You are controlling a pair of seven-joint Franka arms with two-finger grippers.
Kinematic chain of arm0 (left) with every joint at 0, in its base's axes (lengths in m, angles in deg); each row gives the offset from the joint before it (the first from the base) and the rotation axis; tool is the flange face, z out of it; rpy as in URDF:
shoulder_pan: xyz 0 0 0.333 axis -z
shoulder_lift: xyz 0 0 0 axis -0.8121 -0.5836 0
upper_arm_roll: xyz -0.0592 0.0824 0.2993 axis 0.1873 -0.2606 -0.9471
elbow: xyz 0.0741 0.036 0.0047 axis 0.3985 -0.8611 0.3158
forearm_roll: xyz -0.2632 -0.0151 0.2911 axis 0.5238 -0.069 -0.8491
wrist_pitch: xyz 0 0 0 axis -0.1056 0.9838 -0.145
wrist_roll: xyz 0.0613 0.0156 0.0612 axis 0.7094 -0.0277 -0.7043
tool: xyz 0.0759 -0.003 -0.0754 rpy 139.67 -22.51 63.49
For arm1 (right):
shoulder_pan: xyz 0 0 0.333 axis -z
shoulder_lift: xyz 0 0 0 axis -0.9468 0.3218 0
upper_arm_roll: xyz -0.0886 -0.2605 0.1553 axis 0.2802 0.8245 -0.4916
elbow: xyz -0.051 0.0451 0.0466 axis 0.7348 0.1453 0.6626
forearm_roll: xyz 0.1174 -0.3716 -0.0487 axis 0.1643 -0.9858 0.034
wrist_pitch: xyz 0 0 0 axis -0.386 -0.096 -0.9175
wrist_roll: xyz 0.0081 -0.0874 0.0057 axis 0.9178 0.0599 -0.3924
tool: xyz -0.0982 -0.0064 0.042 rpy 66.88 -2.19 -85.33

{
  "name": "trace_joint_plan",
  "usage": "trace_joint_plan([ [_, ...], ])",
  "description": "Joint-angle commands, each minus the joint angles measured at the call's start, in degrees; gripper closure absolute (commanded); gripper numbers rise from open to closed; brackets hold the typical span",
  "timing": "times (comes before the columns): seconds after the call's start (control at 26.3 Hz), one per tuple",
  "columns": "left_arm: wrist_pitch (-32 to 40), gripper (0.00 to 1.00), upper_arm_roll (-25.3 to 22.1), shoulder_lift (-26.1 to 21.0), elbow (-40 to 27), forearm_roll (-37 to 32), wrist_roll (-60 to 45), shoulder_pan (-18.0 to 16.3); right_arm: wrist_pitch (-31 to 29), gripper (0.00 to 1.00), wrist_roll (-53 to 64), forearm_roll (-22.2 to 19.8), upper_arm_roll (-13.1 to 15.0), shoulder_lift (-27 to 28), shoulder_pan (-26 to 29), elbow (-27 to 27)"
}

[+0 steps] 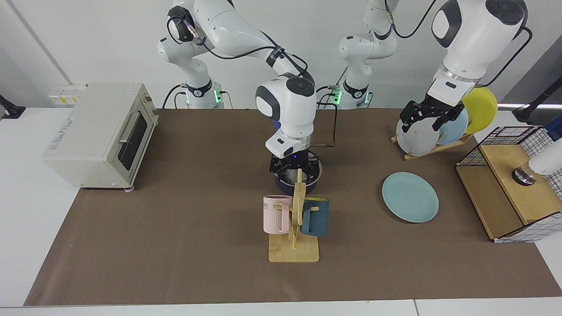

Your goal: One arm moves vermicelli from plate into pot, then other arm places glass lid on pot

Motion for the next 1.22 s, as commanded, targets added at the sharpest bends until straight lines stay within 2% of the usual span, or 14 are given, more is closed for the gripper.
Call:
trace_joint_plan([
  [0.0, -0.4, 0.00, 0.2, 1.2, -1.3, 0.2, -0.5, -0.4, -0.4, 0.01, 1.7, -0.6, -0.7, 2.5, 0.5, 3.7],
  [0.84, -0.4, 0.00, 0.2, 1.2, -1.4, 0.2, -0.6, -0.3, -4.6, 0.01, 5.4, -3.3, -0.7, 5.7, 0.4, 2.9],
  [1.18, -0.4, 0.00, 0.2, 1.2, -1.3, 0.2, -0.5, -0.3, -2.7, 0.01, 5.6, -3.6, -0.5, 4.9, 0.4, 3.2],
])
